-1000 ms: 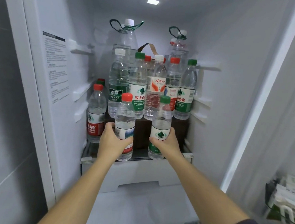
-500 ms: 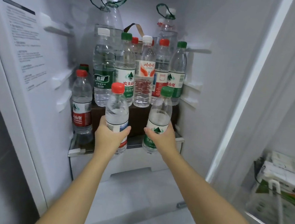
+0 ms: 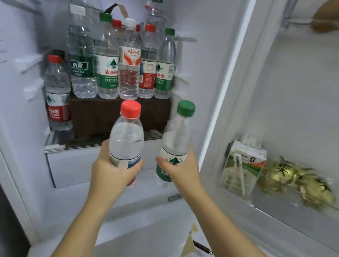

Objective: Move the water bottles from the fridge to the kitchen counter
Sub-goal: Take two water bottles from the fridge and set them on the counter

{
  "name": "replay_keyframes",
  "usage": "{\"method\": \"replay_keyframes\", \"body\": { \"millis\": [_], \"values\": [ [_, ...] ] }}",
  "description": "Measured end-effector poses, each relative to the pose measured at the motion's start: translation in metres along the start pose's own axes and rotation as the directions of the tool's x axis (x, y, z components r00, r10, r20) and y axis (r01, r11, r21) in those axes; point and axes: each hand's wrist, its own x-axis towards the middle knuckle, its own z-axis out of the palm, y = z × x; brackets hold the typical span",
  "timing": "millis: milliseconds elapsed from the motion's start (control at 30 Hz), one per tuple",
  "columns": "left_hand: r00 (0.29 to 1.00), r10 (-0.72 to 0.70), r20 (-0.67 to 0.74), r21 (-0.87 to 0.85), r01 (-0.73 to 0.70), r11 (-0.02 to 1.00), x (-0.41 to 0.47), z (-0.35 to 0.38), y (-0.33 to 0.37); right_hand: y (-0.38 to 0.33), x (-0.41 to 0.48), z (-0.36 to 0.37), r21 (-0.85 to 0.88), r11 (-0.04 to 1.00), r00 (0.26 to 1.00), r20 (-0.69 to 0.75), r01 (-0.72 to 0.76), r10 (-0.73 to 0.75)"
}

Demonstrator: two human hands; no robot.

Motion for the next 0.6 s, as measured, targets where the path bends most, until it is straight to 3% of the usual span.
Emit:
{"method": "replay_keyframes", "body": {
  "millis": [300,600],
  "values": [
    [0.995,-0.083,0.052,-0.003,0.083,0.997,-0.117,0.007,0.042,0.002,-0.101,-0.081,0.0,1.0,0.997,0.067,-0.031,0.031],
    [0.981,-0.104,0.166,-0.045,0.113,0.993,-0.204,0.032,0.069,0.007,-0.176,-0.164,-0.01,0.995,0.995,0.003,-0.1,0.1]
  ]
}}
